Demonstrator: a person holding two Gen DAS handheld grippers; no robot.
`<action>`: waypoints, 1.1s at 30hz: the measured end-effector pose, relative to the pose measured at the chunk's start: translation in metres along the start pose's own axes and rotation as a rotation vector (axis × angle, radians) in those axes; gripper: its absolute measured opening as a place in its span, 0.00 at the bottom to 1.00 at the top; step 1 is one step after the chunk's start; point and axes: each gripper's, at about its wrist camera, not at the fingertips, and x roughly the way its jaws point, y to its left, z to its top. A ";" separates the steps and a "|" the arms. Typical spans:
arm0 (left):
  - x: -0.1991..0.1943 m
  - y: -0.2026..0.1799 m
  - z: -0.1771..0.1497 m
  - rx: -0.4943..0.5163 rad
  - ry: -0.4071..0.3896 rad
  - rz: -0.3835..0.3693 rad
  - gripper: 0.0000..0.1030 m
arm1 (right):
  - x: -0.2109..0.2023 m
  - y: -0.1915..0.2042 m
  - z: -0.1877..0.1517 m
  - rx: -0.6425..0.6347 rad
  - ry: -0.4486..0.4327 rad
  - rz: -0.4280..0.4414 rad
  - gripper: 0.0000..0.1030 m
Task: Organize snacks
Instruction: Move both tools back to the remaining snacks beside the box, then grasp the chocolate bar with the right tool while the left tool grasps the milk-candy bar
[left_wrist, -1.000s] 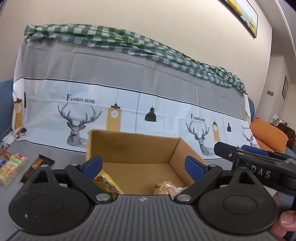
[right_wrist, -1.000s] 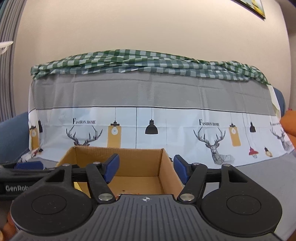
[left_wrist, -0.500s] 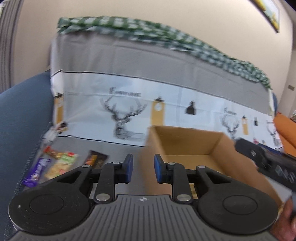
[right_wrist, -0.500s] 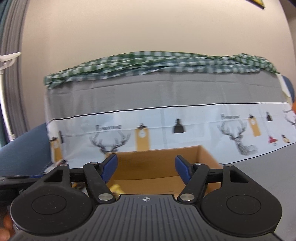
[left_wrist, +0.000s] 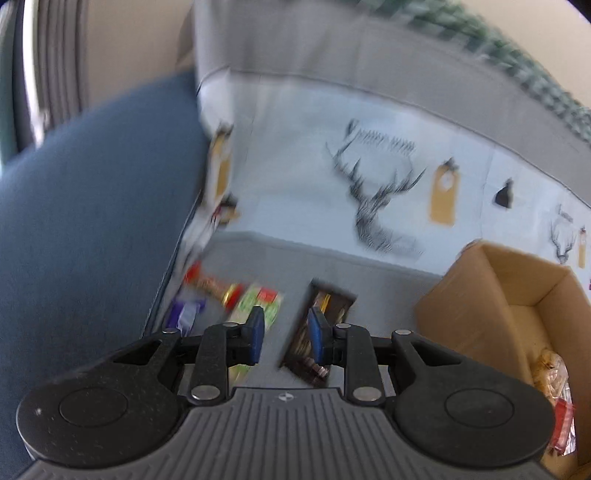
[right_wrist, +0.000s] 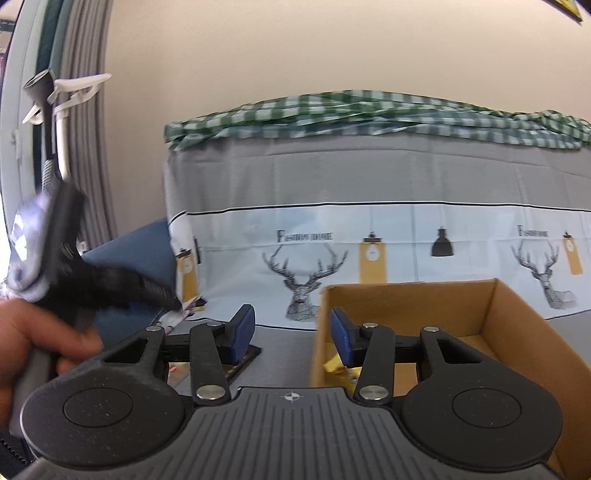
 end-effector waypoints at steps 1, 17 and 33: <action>0.002 0.005 0.002 -0.020 -0.001 -0.012 0.27 | 0.002 0.004 0.000 0.001 0.002 0.009 0.46; 0.018 0.069 0.015 -0.213 0.064 0.043 0.28 | 0.143 0.087 -0.041 0.050 0.196 -0.072 0.55; 0.037 0.061 0.014 -0.206 0.110 0.044 0.35 | 0.232 0.103 -0.091 -0.008 0.370 -0.074 0.64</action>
